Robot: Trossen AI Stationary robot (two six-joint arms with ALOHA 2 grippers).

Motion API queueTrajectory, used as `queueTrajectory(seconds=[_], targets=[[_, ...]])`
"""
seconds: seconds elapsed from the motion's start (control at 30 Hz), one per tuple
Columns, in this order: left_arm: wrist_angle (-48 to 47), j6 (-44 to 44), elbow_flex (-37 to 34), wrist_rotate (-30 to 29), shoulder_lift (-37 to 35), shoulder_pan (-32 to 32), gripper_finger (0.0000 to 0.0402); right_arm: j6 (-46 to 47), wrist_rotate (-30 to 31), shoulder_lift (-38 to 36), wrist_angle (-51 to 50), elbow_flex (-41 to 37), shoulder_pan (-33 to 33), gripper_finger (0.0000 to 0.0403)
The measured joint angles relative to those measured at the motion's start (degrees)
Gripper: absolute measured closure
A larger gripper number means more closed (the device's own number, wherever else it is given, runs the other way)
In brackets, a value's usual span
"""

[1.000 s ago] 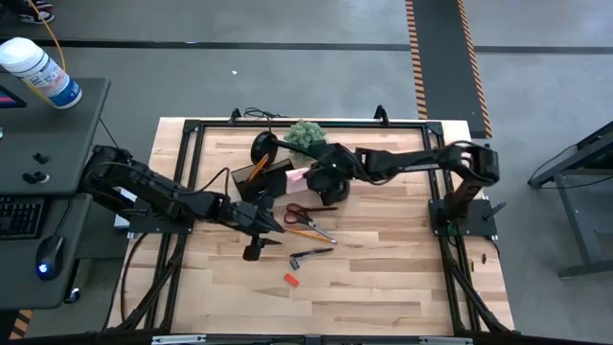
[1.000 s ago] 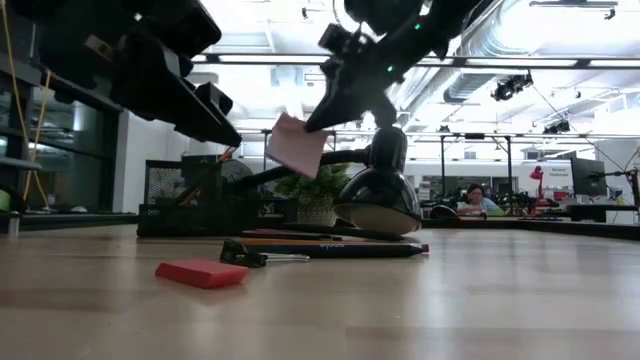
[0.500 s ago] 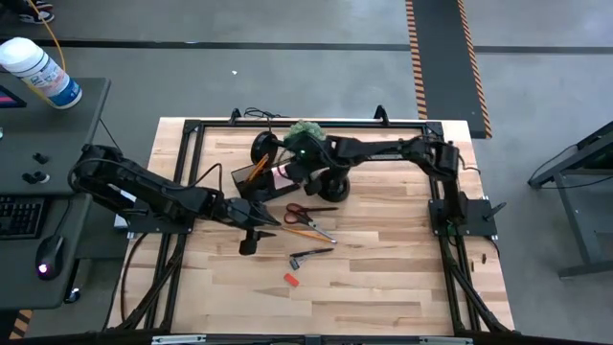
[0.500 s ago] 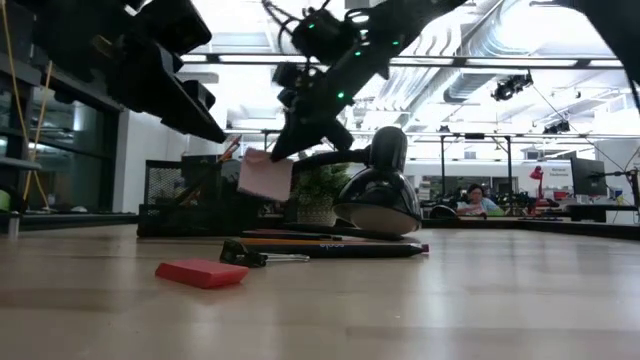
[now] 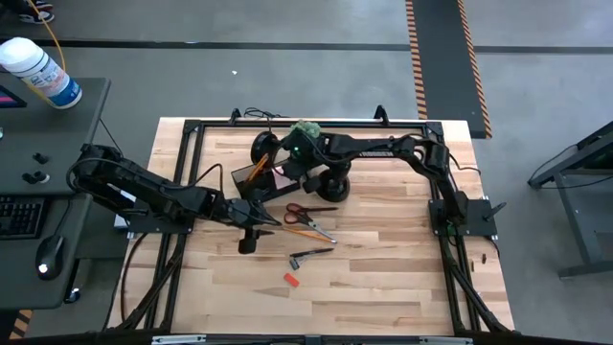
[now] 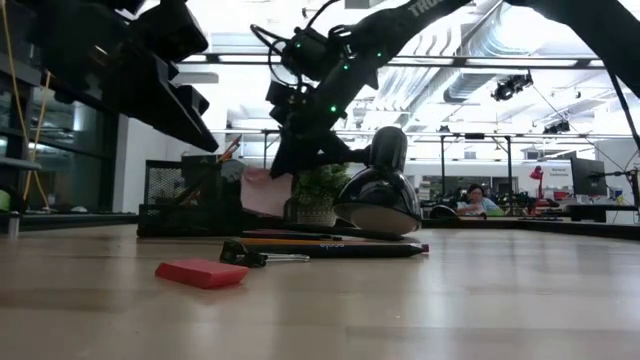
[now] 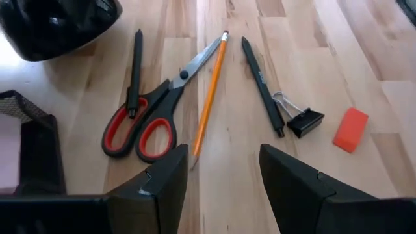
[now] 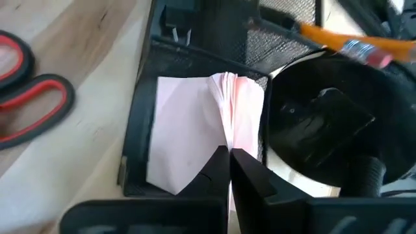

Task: Pick and place office supplies into organizer
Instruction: Put the pink sticky notes into the black desk organizer

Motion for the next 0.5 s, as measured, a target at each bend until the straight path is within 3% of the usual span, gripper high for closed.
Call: queueTrajectory(seconds=[0.5], targets=[[0.4,0.0,0.0,-0.5,0.0,0.0,0.0222,-1.2,1.6,5.1,2.7,0.1,0.5,0.0403]])
